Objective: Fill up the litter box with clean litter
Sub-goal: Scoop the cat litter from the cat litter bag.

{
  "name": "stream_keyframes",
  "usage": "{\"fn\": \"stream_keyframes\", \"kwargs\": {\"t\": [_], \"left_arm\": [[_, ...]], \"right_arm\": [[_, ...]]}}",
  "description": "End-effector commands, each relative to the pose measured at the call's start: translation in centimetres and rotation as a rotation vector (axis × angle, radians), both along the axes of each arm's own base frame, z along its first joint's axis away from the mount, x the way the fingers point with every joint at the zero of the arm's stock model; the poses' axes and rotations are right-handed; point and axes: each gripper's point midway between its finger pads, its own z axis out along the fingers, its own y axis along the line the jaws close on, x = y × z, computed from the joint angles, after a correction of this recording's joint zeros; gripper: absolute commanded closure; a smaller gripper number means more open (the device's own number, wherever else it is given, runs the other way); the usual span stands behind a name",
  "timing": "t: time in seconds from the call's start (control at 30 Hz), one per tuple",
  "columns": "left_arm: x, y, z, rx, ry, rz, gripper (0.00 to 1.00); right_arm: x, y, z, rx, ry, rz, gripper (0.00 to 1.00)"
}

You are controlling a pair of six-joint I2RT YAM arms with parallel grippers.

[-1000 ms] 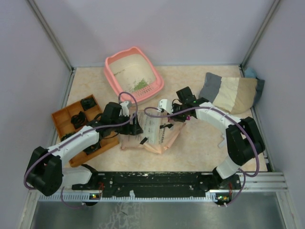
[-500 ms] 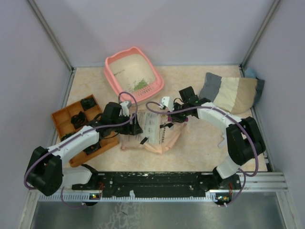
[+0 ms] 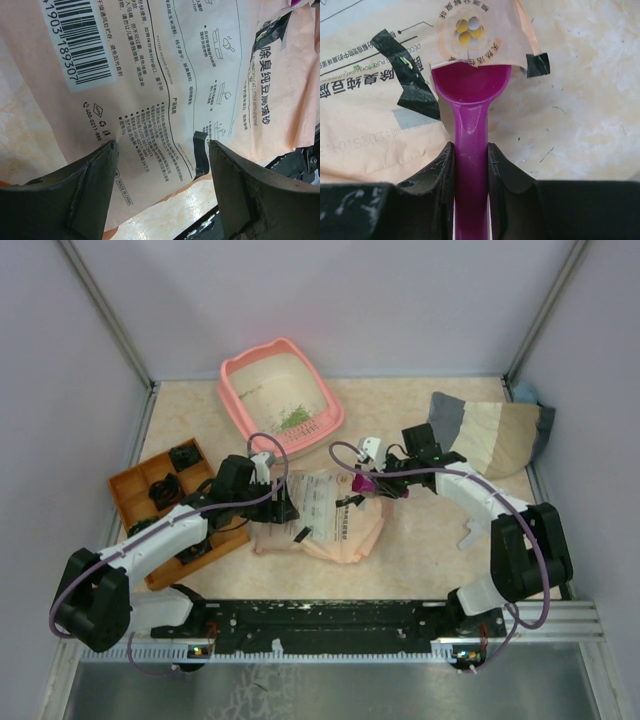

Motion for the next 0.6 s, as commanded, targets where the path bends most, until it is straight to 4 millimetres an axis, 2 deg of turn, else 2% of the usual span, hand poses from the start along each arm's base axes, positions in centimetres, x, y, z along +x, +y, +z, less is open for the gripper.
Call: {"fn": "stream_keyframes", "kwargs": {"t": [0.0,0.1,0.57], "left_arm": [[0.2,0.0,0.3,-0.003,-0.017,0.006,0.22],[0.3,0.3,0.3,0.013,-0.019,0.018,0.22],[0.3,0.0,0.4,-0.002,-0.022,0.007,0.22]], "right_arm": [[0.4,0.0,1.8,0.055,-0.043,-0.003,1.0],[-0.1,-0.7,1.1,0.029,-0.004,-0.012,1.0],[-0.9,-2.8,0.5,0.079,0.097,-0.083,1.0]]}}
